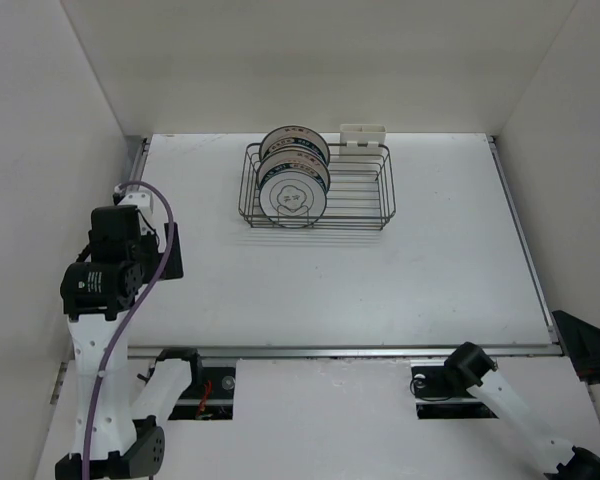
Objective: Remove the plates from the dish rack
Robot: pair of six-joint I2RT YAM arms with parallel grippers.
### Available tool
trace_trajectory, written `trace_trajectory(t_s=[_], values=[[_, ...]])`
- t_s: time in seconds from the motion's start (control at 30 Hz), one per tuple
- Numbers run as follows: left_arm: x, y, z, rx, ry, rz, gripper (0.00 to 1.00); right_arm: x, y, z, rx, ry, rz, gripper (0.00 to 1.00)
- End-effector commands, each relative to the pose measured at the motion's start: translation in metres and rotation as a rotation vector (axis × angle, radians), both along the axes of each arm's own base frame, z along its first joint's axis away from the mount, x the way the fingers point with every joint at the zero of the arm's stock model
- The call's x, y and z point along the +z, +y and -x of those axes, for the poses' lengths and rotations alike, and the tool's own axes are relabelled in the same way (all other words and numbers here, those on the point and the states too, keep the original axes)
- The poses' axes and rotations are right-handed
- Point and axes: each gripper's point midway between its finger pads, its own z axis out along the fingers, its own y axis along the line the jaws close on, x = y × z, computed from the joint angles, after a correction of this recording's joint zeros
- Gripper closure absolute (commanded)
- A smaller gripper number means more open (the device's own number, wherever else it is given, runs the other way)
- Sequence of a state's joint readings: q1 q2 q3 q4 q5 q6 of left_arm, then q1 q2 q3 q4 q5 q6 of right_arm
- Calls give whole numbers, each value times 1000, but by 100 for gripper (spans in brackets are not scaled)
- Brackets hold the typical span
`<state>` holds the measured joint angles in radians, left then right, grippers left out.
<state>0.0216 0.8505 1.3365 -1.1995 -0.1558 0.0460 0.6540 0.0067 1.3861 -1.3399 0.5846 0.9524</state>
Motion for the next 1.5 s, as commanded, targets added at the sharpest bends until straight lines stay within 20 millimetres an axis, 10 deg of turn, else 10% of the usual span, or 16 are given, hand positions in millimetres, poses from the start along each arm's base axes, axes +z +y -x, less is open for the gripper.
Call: trace_trajectory(t_s=[0.0,0.23,0.47,0.77,1.07,1.2,1.23,1.47], values=[[18,0,-3,33,-69,20,0,-11,-25,34,-7,-129,-105,0],[36,-8,-10,-28,-191,36,0,56,0,7,11,-251,6,0],[31,-12,-24,-75,-179,31,0,89,122,-96,250,-222,442,0],[28,-5,-47,-101,-141,-25,0,-2,294,-263,616,-30,844,0],[-4,14,-47,-36,-42,-102,0,-54,404,-389,726,-106,1101,19],[-10,24,-48,-3,-2,-141,0,-61,436,-415,796,-123,1124,48],[-10,24,-48,-3,-2,-141,0,-89,444,-422,838,-72,1137,48],[-12,32,-59,7,50,-182,0,-91,459,-438,871,-149,1168,35]])
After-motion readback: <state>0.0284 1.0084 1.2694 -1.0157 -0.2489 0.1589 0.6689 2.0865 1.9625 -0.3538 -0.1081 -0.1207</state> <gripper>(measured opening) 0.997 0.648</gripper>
